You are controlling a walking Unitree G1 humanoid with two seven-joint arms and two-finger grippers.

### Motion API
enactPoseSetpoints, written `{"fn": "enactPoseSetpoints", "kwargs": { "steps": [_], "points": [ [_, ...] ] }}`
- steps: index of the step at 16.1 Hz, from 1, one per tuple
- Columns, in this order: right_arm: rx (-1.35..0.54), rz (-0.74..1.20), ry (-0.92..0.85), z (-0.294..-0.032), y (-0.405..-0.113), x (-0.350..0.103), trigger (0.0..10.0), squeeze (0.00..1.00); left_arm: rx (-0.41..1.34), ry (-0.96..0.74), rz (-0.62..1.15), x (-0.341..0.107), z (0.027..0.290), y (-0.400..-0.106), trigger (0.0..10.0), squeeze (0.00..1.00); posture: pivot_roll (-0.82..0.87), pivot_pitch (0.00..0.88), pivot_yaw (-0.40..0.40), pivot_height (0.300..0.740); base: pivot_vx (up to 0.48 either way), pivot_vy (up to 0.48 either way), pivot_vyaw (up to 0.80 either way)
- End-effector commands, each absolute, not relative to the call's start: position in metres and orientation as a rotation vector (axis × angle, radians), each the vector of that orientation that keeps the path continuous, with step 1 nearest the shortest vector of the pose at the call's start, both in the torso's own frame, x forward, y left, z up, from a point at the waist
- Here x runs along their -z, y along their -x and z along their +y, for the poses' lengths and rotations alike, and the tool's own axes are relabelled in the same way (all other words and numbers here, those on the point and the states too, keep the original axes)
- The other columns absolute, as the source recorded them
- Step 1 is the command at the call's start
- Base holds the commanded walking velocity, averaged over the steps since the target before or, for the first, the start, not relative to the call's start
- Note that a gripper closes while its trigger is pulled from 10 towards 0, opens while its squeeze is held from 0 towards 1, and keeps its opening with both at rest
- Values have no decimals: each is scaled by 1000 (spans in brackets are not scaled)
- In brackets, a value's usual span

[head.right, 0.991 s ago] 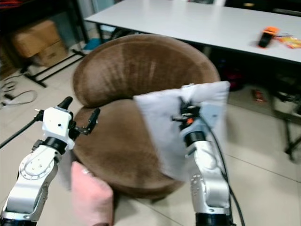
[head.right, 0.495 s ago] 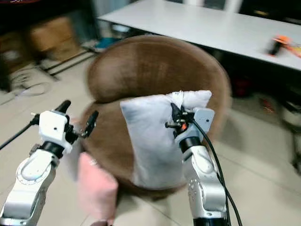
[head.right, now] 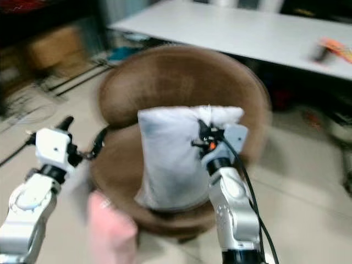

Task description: Move the pillow to the sofa from floor

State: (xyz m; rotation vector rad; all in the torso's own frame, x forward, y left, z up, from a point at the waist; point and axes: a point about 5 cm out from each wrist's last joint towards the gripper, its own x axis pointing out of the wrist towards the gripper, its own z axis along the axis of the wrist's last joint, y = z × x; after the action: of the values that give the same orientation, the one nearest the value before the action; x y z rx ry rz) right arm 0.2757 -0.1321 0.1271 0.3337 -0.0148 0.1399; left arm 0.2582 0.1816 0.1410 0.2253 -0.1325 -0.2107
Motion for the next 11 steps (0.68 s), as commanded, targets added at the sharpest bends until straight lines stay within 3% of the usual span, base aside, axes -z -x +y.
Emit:
{"fn": "enactPoseSetpoints", "kwargs": {
  "steps": [1,2,9,11],
  "points": [
    [-114,-76,-324,-140,-277,-137,10000,0,243,-223,-128,-140,176,-258,10000,529,37,6,40,740,326,0,-800],
    [-114,-81,-326,-140,-277,-137,10000,0,245,-223,-128,-140,175,-258,10000,529,38,5,38,740,322,0,-800],
    [-231,-121,-348,-129,-279,-145,10000,0,245,-221,-133,-141,174,-257,10000,525,50,0,25,740,298,0,0],
    [-344,-129,-298,-118,-276,-149,10000,0,246,-218,-136,-141,173,-254,10000,525,55,0,18,740,257,0,800]
  ]
}}
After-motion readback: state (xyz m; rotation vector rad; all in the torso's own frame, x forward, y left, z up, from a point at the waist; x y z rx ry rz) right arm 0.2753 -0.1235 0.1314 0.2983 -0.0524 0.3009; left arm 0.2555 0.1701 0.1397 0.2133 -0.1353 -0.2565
